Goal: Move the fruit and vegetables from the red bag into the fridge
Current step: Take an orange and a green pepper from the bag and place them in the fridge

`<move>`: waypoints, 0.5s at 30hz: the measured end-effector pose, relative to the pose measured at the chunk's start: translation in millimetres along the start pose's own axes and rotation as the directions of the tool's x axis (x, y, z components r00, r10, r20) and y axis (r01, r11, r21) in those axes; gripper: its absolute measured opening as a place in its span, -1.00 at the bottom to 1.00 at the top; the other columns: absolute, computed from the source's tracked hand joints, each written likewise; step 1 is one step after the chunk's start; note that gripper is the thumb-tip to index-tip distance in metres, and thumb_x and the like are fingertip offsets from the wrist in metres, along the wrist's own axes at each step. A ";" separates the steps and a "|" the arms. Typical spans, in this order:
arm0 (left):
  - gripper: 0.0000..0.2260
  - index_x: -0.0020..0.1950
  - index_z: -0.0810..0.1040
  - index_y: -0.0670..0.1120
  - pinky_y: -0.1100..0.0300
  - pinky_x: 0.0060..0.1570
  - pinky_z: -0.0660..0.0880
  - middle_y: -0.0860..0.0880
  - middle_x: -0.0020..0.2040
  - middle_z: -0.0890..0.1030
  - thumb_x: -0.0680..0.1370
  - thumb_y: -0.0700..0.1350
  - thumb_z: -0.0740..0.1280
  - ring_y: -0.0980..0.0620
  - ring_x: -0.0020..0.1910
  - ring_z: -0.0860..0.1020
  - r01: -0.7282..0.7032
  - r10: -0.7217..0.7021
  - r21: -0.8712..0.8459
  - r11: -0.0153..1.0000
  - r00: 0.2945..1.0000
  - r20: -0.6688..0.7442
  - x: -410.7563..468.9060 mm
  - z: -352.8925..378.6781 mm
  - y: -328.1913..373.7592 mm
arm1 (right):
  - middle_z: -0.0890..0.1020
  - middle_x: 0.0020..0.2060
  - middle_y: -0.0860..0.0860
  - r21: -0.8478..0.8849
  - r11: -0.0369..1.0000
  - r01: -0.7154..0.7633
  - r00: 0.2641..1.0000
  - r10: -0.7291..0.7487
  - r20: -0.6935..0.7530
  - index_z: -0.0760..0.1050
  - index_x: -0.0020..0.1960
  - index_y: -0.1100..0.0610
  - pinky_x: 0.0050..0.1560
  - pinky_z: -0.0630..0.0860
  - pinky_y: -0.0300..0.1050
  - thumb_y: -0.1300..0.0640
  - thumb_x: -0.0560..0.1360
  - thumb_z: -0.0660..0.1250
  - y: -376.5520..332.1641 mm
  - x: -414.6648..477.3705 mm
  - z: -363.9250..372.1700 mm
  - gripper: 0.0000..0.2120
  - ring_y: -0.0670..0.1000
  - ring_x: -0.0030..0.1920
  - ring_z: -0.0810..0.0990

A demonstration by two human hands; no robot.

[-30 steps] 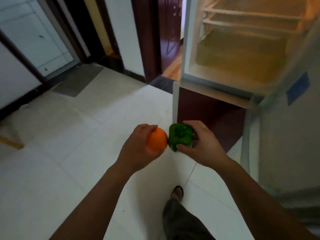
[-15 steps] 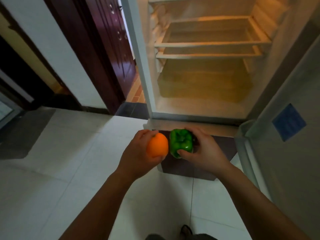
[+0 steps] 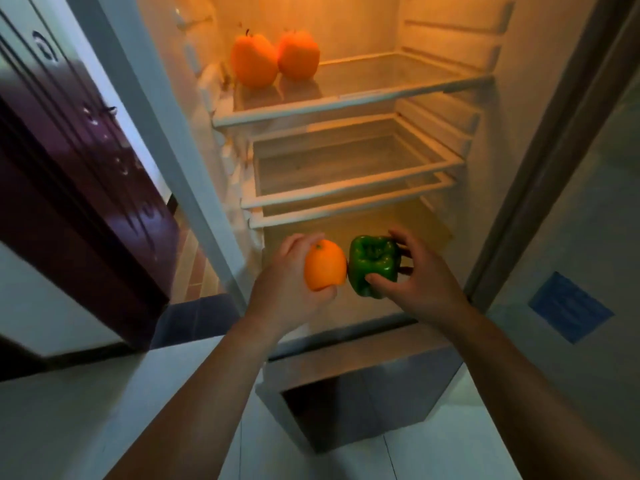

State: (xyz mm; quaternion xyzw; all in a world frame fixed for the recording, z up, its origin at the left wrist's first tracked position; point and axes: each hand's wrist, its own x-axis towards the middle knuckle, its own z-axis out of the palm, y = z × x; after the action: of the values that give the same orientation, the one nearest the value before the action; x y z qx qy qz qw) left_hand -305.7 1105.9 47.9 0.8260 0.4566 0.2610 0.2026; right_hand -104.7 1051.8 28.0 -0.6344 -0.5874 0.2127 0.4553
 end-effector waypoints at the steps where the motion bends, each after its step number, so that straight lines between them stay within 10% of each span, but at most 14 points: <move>1: -0.32 0.36 0.27 0.14 0.09 0.09 0.43 0.08 0.36 0.29 0.33 0.04 0.51 0.04 0.25 0.36 -0.030 0.030 -0.012 0.999 1.000 -0.009 12.1 -7.0 -0.8 | 0.44 0.18 -0.12 0.017 1.000 0.009 0.999 -0.009 -0.032 0.30 0.36 0.03 0.10 0.50 -0.20 0.09 0.29 0.53 -4.5 9.5 0.1 -0.29 -0.14 0.17 0.44; 15: -0.37 0.32 0.33 0.09 0.15 0.09 0.38 0.02 0.33 0.36 0.32 0.07 0.50 0.11 0.18 0.34 -0.153 0.140 0.004 0.988 0.891 -0.433 134.8 -115.8 39.9 | 0.49 0.14 -0.06 0.105 0.991 0.085 0.990 -0.072 -0.120 0.38 0.24 -0.03 -0.05 0.54 -0.35 0.18 0.28 0.54 -10.4 93.3 -14.9 -0.40 -0.08 0.13 0.50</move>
State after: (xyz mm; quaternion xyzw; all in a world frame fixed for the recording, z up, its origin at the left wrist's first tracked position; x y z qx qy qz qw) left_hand -291.0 1212.9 194.4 0.7766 0.4225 0.4588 0.0887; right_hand -78.0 1133.4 68.7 -0.5961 -0.5719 0.1897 0.5307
